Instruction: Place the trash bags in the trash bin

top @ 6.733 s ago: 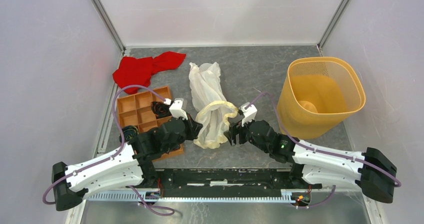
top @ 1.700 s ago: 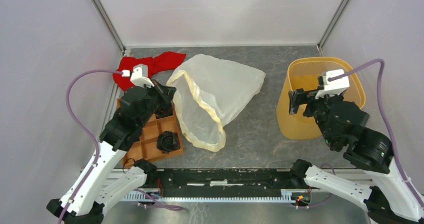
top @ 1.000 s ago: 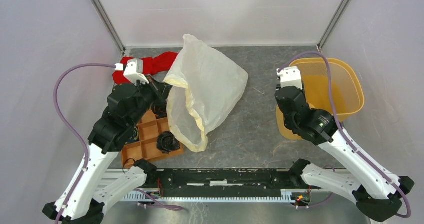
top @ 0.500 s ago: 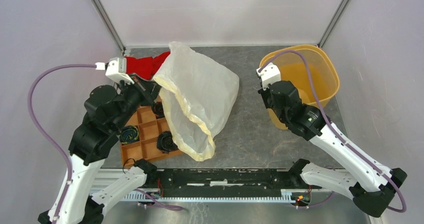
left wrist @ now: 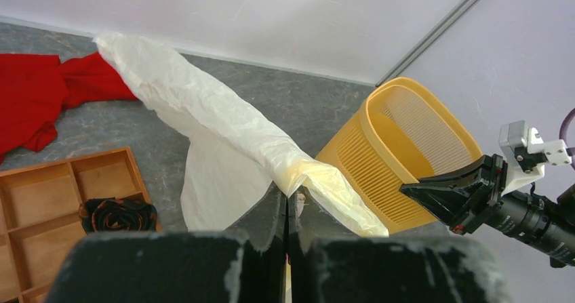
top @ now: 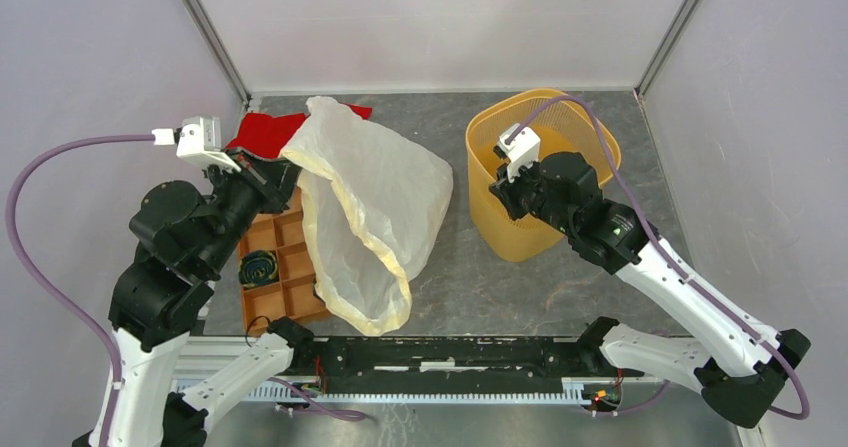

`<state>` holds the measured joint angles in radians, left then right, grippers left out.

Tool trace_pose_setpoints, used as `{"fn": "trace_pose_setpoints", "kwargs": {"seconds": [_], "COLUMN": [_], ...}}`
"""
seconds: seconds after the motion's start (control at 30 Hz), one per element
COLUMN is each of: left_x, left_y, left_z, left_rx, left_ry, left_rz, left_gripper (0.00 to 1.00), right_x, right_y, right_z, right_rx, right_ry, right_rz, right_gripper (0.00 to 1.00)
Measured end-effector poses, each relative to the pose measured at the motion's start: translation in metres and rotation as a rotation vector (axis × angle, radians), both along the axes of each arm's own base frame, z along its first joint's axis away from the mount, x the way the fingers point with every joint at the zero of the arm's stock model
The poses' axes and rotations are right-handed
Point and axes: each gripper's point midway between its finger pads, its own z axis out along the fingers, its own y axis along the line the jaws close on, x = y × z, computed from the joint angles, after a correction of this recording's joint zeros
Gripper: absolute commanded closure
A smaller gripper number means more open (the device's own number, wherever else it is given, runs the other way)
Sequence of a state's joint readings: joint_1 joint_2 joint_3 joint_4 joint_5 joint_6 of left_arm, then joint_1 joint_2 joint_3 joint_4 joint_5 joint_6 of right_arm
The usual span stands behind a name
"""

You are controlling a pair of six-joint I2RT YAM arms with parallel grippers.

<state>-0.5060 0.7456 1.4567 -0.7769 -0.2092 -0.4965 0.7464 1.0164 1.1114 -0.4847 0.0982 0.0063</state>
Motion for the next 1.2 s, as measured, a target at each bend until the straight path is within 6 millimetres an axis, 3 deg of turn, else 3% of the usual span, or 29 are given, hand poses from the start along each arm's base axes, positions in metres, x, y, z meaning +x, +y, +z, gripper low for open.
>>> {"fn": "trace_pose_setpoints", "kwargs": {"seconds": [0.17, 0.23, 0.3, 0.43, 0.53, 0.6, 0.77, 0.83, 0.97, 1.1, 1.2], "left_x": [0.005, 0.009, 0.013, 0.015, 0.015, 0.016, 0.021, 0.024, 0.028, 0.030, 0.030], "left_y": [-0.012, -0.016, -0.018, -0.019, -0.019, -0.020, -0.027, -0.031, -0.036, -0.038, -0.038], "left_z": [-0.005, -0.008, -0.011, -0.012, -0.010, -0.010, -0.015, -0.017, -0.022, -0.024, -0.023], "left_rx": [0.045, 0.059, 0.066, 0.069, 0.068, 0.069, 0.078, 0.082, 0.088, 0.091, 0.091], "left_ry": [0.012, 0.025, 0.036, 0.041, 0.039, 0.041, 0.061, 0.072, 0.089, 0.096, 0.095], "left_rz": [-0.058, -0.068, -0.065, -0.064, -0.067, -0.068, -0.090, -0.102, -0.119, -0.119, -0.121], "left_gripper": [0.98, 0.98, 0.98, 0.98, 0.98, 0.98, 0.98, 0.98, 0.98, 0.98, 0.98], "right_x": [-0.003, -0.002, -0.001, -0.004, -0.011, -0.013, -0.016, -0.026, -0.054, -0.080, -0.097], "right_y": [0.013, 0.019, 0.025, 0.032, 0.030, 0.026, 0.026, 0.042, 0.097, 0.157, 0.187], "right_z": [0.000, 0.000, 0.000, 0.000, 0.004, 0.017, 0.069, 0.085, 0.098, 0.080, 0.055], "right_rx": [0.019, 0.021, 0.020, 0.024, -0.002, -0.020, 0.000, 0.015, 0.025, 0.017, 0.060], "right_ry": [0.024, 0.030, 0.031, 0.045, 0.053, 0.040, -0.037, -0.067, -0.075, -0.046, -0.005], "right_rz": [0.051, 0.062, 0.070, 0.078, 0.091, 0.087, 0.092, 0.152, 0.320, 0.446, 0.468], "right_gripper": [0.98, 0.92, 0.81, 0.39, 0.23, 0.18, 0.10, 0.10, 0.07, 0.02, 0.02]}}
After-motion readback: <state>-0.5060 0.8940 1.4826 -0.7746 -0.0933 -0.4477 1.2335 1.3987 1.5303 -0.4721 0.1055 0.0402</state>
